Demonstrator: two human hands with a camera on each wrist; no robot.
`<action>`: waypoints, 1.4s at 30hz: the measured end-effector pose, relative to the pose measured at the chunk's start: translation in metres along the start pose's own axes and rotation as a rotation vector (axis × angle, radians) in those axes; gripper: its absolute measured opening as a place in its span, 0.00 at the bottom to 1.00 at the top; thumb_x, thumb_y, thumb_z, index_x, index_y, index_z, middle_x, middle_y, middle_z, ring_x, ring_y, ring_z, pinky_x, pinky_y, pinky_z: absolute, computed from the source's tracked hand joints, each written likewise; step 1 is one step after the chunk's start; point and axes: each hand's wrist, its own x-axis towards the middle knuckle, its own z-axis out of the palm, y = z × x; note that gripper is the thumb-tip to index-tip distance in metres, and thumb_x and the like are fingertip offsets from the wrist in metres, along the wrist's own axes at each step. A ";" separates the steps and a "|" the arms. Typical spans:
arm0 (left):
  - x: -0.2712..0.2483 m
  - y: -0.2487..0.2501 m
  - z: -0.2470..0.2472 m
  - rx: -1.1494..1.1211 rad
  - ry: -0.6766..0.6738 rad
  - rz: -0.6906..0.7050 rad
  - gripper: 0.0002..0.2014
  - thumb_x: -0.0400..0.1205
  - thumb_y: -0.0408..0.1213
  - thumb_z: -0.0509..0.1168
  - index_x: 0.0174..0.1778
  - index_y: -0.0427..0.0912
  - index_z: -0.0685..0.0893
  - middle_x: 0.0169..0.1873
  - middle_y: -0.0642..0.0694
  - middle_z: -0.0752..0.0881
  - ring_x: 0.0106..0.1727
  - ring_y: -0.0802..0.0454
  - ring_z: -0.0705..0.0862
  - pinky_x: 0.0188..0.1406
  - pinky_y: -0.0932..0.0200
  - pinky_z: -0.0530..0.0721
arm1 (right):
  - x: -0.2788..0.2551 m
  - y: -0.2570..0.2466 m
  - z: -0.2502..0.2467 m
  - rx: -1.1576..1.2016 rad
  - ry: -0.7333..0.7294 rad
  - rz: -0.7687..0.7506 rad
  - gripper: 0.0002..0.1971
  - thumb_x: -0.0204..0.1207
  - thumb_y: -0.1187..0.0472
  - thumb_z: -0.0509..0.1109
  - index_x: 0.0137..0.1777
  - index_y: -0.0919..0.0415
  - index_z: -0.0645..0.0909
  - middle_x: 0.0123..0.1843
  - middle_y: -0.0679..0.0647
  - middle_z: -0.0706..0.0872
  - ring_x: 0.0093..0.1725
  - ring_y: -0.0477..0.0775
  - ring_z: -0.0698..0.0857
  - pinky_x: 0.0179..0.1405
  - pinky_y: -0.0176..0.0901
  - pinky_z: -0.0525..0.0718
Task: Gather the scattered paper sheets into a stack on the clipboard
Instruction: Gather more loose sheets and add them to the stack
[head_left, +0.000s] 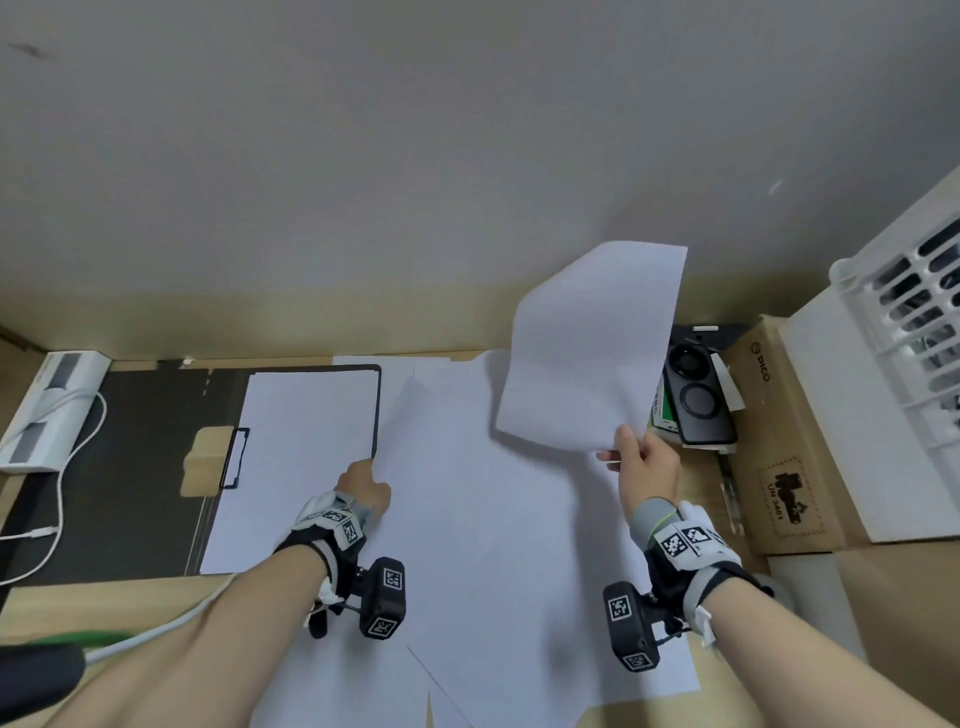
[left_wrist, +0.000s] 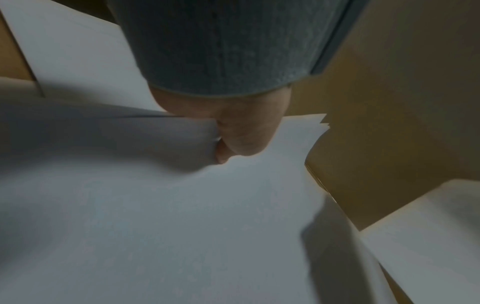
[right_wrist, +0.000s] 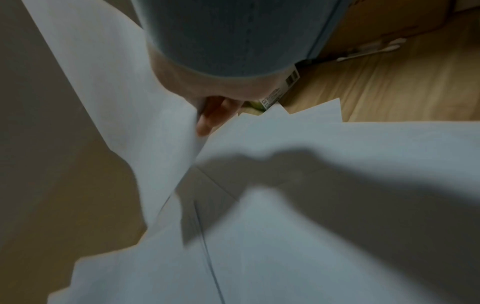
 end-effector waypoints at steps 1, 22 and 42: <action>0.000 0.000 0.000 -0.032 -0.015 -0.002 0.14 0.79 0.23 0.57 0.57 0.30 0.82 0.44 0.39 0.83 0.46 0.43 0.83 0.41 0.60 0.75 | -0.002 -0.003 -0.001 0.043 -0.019 0.021 0.19 0.81 0.57 0.67 0.31 0.63 0.68 0.27 0.64 0.85 0.27 0.60 0.86 0.35 0.48 0.84; -0.023 0.006 0.025 -0.433 -0.119 -0.015 0.25 0.75 0.37 0.75 0.66 0.34 0.78 0.61 0.40 0.84 0.60 0.41 0.84 0.60 0.52 0.82 | -0.071 0.044 0.025 -0.771 -0.508 0.103 0.13 0.72 0.43 0.66 0.41 0.52 0.80 0.43 0.47 0.85 0.42 0.60 0.87 0.38 0.44 0.79; 0.012 0.010 -0.001 -0.179 0.180 0.193 0.23 0.80 0.19 0.52 0.67 0.37 0.81 0.56 0.35 0.86 0.47 0.45 0.81 0.46 0.62 0.75 | -0.034 0.027 0.021 -0.640 -0.470 -0.004 0.06 0.66 0.66 0.64 0.30 0.57 0.75 0.26 0.48 0.78 0.32 0.59 0.76 0.28 0.43 0.70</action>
